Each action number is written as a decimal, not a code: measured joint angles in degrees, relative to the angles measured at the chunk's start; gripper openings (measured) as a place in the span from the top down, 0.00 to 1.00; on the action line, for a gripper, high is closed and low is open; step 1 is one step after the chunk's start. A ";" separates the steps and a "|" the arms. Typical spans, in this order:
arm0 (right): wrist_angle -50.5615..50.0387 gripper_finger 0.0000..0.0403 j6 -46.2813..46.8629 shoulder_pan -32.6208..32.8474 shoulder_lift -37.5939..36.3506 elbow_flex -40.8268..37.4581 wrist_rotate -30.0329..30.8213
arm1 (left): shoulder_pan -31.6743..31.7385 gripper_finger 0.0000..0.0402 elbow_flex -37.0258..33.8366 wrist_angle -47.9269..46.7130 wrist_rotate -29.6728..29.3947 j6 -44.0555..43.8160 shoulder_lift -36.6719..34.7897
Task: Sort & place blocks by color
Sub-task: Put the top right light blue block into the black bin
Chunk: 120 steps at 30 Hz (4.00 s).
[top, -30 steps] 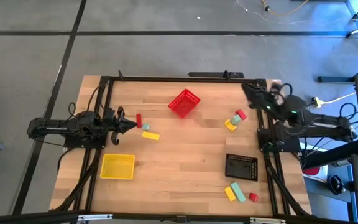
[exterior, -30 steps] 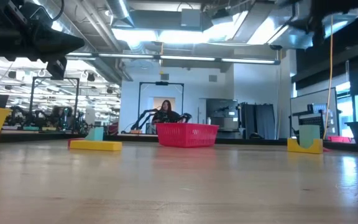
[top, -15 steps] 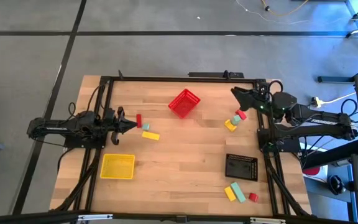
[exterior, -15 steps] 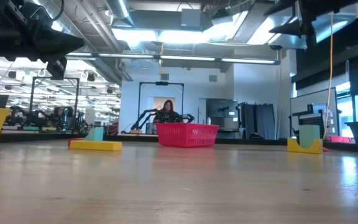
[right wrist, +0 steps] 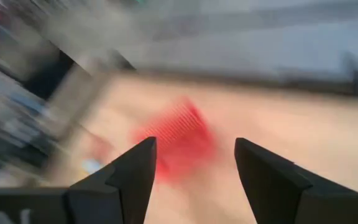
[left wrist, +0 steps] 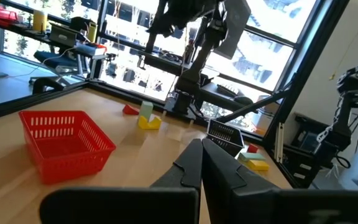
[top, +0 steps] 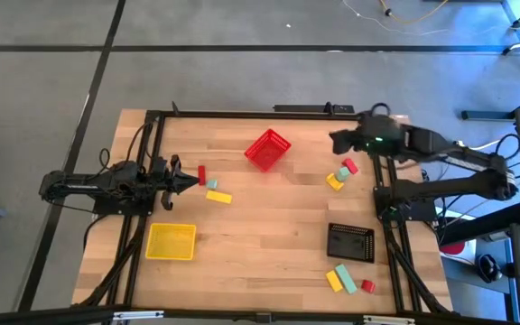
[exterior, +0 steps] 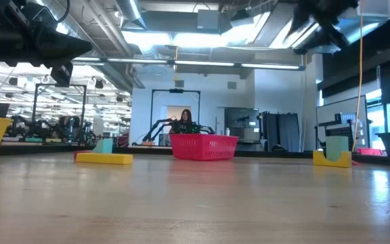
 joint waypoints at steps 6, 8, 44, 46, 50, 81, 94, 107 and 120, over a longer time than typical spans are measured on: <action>-20.47 0.45 0.50 -4.66 10.51 2.70 -9.53 | -0.02 1.00 0.01 0.02 0.00 0.00 0.00; -22.18 0.45 0.48 -4.70 12.39 1.25 -11.15 | -0.02 1.00 0.00 0.00 0.00 0.00 0.00; -4.37 0.45 7.57 -4.70 15.80 -19.83 -10.15 | -0.01 1.00 0.00 0.00 0.00 0.00 0.00; -4.34 0.45 7.41 -4.68 15.80 -19.87 -8.97 | -0.02 1.00 0.01 0.00 0.00 0.02 0.00; -4.10 0.45 6.37 -4.70 15.80 -19.87 -8.83 | 0.00 1.00 0.02 0.00 0.00 0.02 0.00; -3.18 0.45 16.85 -4.70 15.80 -19.83 -4.44 | -0.02 1.00 0.00 0.00 0.00 0.02 0.00; -3.06 0.45 16.85 -4.70 21.19 -19.82 -4.79 | -0.02 1.00 0.02 0.00 0.00 0.01 0.00; -1.07 0.52 16.76 -4.70 22.14 -19.82 -4.36 | -0.01 1.00 0.01 -0.01 0.00 0.01 0.00; -8.51 0.66 8.35 -4.70 16.22 -17.28 -4.31 | -0.02 1.00 0.00 0.00 0.00 0.00 0.00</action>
